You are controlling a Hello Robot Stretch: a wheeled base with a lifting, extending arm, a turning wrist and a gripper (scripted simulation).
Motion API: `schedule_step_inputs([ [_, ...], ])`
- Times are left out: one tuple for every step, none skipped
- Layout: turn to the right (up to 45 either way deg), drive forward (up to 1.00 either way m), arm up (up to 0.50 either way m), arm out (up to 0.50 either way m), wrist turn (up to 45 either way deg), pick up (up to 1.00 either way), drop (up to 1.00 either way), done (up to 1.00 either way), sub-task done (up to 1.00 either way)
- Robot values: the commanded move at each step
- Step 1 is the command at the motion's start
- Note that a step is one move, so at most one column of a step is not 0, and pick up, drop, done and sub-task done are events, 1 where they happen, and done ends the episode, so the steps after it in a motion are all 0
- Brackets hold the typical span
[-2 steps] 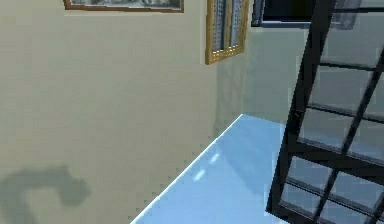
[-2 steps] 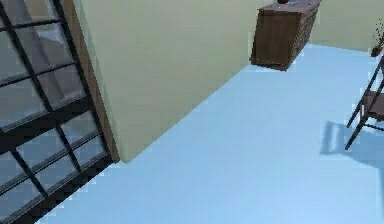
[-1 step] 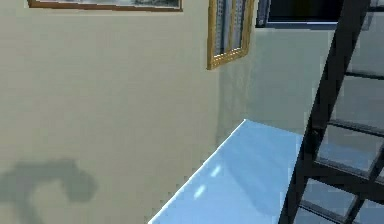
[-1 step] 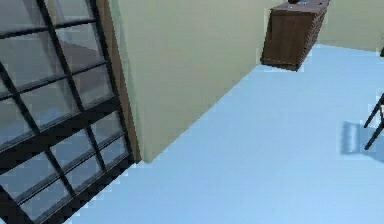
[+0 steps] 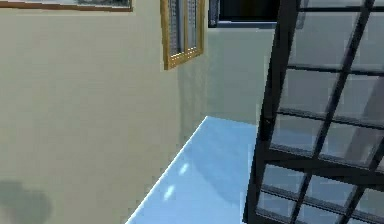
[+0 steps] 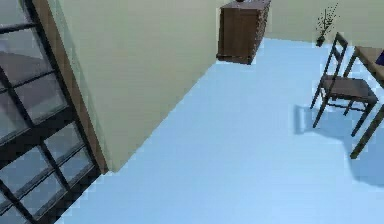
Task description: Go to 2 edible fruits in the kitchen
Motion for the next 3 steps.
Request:
schedule_step_inputs([
  [0.0,1.00,0.00,0.00,0.0,0.00,0.00,0.00,0.00],
  [21.0,0.00,0.00,0.00,0.0,0.00,0.00,0.00,0.00],
  [0.0,0.50,0.00,0.00,0.0,0.00,0.00,0.00,0.00],
])
